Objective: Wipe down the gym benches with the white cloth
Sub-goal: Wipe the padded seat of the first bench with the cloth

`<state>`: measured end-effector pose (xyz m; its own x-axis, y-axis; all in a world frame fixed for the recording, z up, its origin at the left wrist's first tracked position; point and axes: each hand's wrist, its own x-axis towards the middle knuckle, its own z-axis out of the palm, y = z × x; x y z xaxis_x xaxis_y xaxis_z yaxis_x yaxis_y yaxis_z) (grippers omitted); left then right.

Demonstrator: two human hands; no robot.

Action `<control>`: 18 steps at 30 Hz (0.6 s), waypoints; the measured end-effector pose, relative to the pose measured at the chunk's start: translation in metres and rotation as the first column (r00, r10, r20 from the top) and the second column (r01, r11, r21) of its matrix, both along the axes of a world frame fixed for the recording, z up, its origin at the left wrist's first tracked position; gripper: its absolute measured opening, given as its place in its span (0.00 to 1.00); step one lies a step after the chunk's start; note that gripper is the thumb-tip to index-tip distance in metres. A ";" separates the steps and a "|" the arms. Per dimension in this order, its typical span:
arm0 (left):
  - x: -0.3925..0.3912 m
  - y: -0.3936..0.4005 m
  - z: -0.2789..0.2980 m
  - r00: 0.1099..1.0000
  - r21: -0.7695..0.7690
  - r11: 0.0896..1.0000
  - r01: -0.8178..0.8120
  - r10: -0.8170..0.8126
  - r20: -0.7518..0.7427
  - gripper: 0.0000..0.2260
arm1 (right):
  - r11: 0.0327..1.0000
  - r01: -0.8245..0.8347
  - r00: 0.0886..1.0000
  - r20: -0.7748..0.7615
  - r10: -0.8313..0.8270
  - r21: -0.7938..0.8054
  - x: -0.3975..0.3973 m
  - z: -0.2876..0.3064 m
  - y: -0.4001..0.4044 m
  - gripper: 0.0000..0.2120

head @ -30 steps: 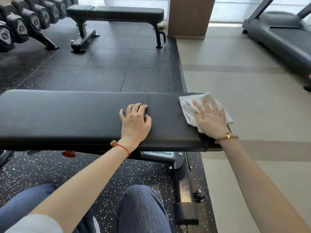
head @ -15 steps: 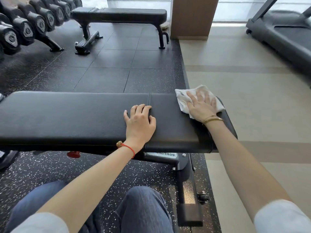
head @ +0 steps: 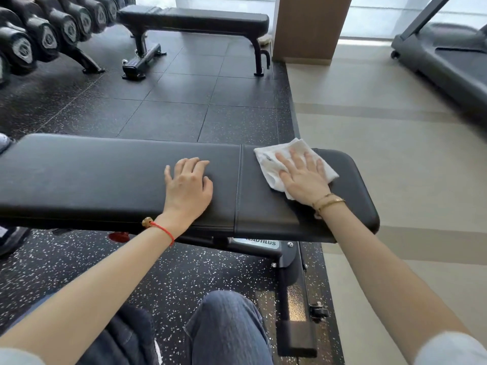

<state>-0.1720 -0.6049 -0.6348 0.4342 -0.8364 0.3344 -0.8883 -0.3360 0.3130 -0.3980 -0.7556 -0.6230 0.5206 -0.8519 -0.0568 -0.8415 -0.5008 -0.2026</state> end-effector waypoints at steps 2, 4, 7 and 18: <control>0.020 0.009 -0.002 0.998 0.013 0.998 -0.059 0.059 0.009 0.18 | 1.000 0.027 1.000 -0.004 -0.027 0.005 0.025 0.000 -0.010 0.24; 0.033 0.017 -0.005 0.994 0.026 0.994 -0.107 0.107 -0.001 0.17 | 1.000 0.008 1.000 -0.012 -0.008 0.014 0.049 -0.001 -0.012 0.24; 0.038 0.020 -0.009 0.989 0.013 0.991 -0.135 0.136 -0.058 0.17 | 0.998 -0.063 0.998 0.001 0.063 0.021 0.079 -0.002 -0.004 0.25; 0.035 0.021 -0.009 0.983 -0.064 0.986 -0.155 0.147 -0.106 0.16 | 0.941 -0.332 0.943 -0.010 0.332 -0.068 0.094 -0.007 0.070 0.25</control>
<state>-0.1368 -0.5836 -0.6433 0.5880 -0.7343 0.3391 -0.7920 -0.4375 0.4259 -0.3043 -0.6860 -0.6297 0.7744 -0.6327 -0.0038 -0.6250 -0.7640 -0.1601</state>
